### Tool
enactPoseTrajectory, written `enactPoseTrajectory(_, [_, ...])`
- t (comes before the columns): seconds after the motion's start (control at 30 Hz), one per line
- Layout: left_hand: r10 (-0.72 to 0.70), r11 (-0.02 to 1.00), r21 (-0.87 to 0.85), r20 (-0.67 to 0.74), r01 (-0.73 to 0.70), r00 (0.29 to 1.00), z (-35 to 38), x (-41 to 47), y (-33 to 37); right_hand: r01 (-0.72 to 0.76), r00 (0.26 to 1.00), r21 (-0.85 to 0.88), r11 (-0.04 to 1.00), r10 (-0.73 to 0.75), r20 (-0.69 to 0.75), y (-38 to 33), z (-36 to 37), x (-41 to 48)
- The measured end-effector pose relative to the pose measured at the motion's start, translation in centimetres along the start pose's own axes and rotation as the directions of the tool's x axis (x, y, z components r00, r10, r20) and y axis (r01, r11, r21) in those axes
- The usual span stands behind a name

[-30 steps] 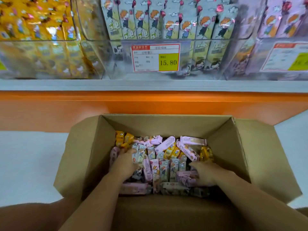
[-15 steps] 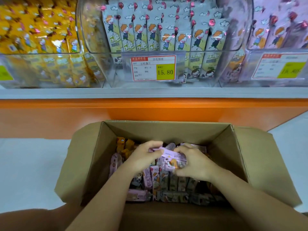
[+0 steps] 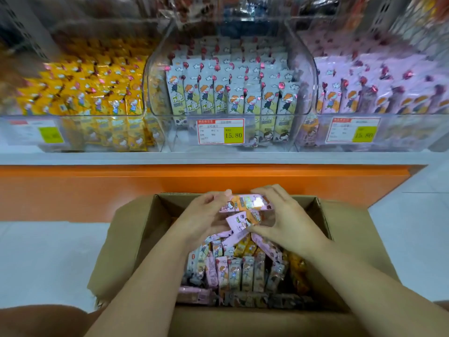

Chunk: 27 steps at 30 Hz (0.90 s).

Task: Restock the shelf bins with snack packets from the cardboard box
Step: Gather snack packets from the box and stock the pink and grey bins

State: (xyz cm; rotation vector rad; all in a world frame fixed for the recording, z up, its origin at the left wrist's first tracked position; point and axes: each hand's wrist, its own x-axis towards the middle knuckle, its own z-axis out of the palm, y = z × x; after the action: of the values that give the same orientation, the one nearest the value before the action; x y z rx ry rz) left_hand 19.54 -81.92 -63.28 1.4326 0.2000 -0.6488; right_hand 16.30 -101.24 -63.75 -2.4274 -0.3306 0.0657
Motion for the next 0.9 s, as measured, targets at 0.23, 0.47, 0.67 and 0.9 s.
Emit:
enactPoseTrajectory(0.23, [0.045, 0.999, 0.009, 0.068, -0.046, 0.997, 2.7, -3.0, 4.0, 0.123, 0.988, -0.068, 0.990, -0.129, -0.083, -2.1, -3.6, -0.6])
enactPoseTrajectory(0.47, [0.283, 0.953, 0.081, 0.100, -0.292, 0.954, 5.6, -6.1, 8.9, 0.205, 0.948, -0.124, 0.971, -0.228, -0.221, -5.5, -9.3, -0.9])
enactPoseTrajectory(0.67, [0.461, 0.883, 0.050, 0.098, -0.467, 0.882, 8.0, -7.3, 12.3, 0.142, 0.938, -0.069, 0.987, -0.157, -0.310, -6.8, -13.6, -1.1])
enactPoseTrajectory(0.9, [0.498, 0.861, 0.068, 0.092, -0.505, 0.862, 10.3, -6.9, 14.0, -0.055, 0.976, 0.597, 0.800, 0.169, -0.136, -6.7, -16.5, -1.6])
